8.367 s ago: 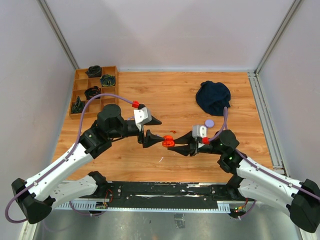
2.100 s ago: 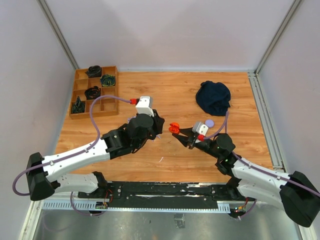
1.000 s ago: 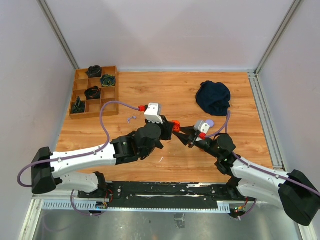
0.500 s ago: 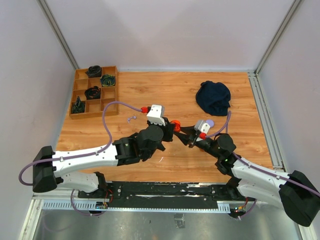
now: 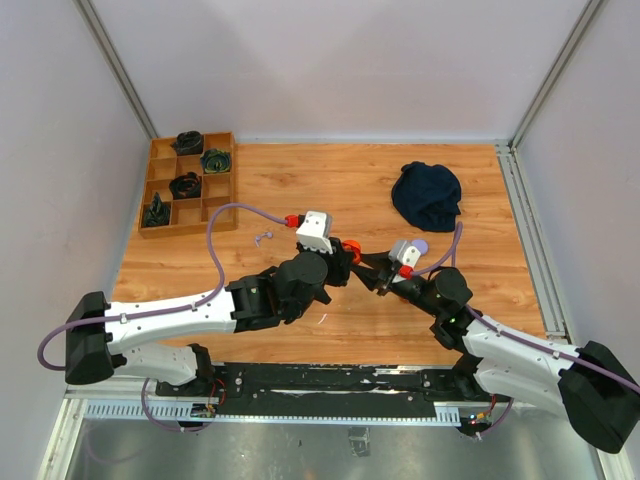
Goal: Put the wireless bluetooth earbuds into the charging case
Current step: Place the earbud in the charging case.
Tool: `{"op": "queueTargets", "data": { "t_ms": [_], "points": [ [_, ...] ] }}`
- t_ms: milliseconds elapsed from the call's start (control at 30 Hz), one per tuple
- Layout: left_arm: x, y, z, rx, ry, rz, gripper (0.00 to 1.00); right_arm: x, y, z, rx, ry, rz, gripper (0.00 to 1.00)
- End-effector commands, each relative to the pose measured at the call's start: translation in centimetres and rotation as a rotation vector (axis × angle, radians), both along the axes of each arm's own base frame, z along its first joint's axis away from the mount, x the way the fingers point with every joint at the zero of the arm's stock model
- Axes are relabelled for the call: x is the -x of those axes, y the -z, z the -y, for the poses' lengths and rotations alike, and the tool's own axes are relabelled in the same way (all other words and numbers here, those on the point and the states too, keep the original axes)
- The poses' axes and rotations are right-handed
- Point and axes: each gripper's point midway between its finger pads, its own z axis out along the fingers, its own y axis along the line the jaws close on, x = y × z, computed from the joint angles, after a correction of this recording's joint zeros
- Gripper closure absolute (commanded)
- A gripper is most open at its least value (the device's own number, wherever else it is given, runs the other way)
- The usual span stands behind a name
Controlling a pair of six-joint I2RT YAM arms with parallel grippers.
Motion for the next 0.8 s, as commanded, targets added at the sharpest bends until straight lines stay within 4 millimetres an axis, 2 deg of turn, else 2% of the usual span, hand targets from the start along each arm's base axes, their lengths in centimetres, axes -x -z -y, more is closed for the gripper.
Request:
{"op": "queueTargets", "data": {
  "t_ms": [0,267,767],
  "points": [
    [0.3,-0.7,0.4,0.030,0.002,0.000,0.66,-0.5,-2.1,0.6,-0.053,0.025,0.047,0.92],
    [0.4,-0.4,0.1,0.035,-0.009,-0.020,0.63,-0.5,-1.9,0.7,-0.051,0.029,0.042,0.92],
    [1.1,-2.0,-0.1,0.102,0.023,-0.036,0.53,-0.6,-1.6,0.8,-0.042,0.039,0.031,0.92]
  ]
}}
